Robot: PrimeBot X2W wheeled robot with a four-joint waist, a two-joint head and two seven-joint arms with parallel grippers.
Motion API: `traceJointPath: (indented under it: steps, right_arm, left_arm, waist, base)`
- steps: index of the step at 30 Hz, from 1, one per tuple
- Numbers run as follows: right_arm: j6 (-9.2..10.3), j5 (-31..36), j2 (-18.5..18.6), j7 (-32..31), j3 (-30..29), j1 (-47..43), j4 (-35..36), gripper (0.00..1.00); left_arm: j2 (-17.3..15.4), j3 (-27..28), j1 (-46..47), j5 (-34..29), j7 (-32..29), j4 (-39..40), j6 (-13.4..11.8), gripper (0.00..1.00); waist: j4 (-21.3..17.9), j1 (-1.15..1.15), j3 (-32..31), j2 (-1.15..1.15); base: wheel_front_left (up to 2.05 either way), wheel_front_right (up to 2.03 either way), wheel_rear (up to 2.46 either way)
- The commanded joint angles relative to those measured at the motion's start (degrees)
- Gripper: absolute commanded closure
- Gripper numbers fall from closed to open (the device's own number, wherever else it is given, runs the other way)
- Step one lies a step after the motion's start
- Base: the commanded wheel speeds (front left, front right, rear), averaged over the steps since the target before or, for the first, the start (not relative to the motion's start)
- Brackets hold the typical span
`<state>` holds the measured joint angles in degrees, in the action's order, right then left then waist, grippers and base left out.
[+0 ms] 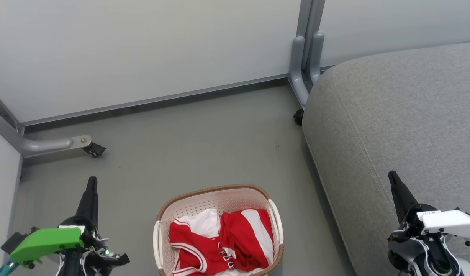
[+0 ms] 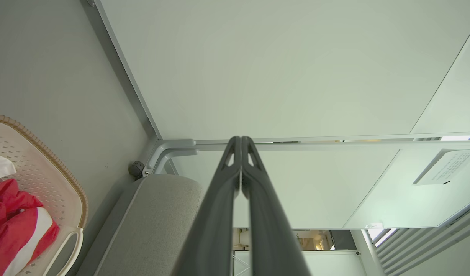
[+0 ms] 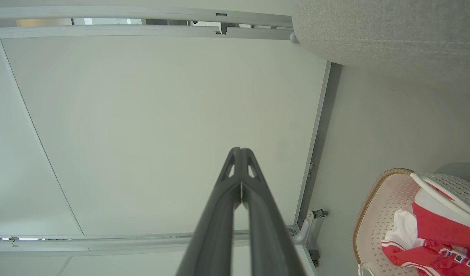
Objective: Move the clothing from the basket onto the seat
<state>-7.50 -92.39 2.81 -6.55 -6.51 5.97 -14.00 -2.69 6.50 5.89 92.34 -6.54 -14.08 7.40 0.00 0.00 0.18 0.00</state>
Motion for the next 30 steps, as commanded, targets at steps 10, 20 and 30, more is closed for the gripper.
traceJointPath:
  steps: [10,20,30]
  right_arm:
    - [0.02,1.7,-0.4,1.8,1.2,-1.3,-0.7,0.00]
    - [0.02,8.3,-0.3,4.5,2.8,-1.9,1.2,0.00]
    - [0.02,18.3,-0.3,6.9,4.2,-2.2,3.4,0.00]
  left_arm:
    - [0.3,-0.8,-1.0,-1.5,1.8,-0.5,0.0,0.00]
    - [0.2,-1.8,-1.3,-8.2,4.5,1.4,0.0,0.00]
    - [0.1,-3.3,-1.4,-18.9,6.9,3.5,-0.3,0.00]
  waist:
    - [0.1,0.00,0.0,0.00]
    - [0.2,0.00,0.2,0.00]
    - [0.4,0.00,0.3,0.00]
  base:
    - [0.00,0.00,0.00]
    - [0.00,0.00,0.00]
    - [0.00,0.00,0.00]
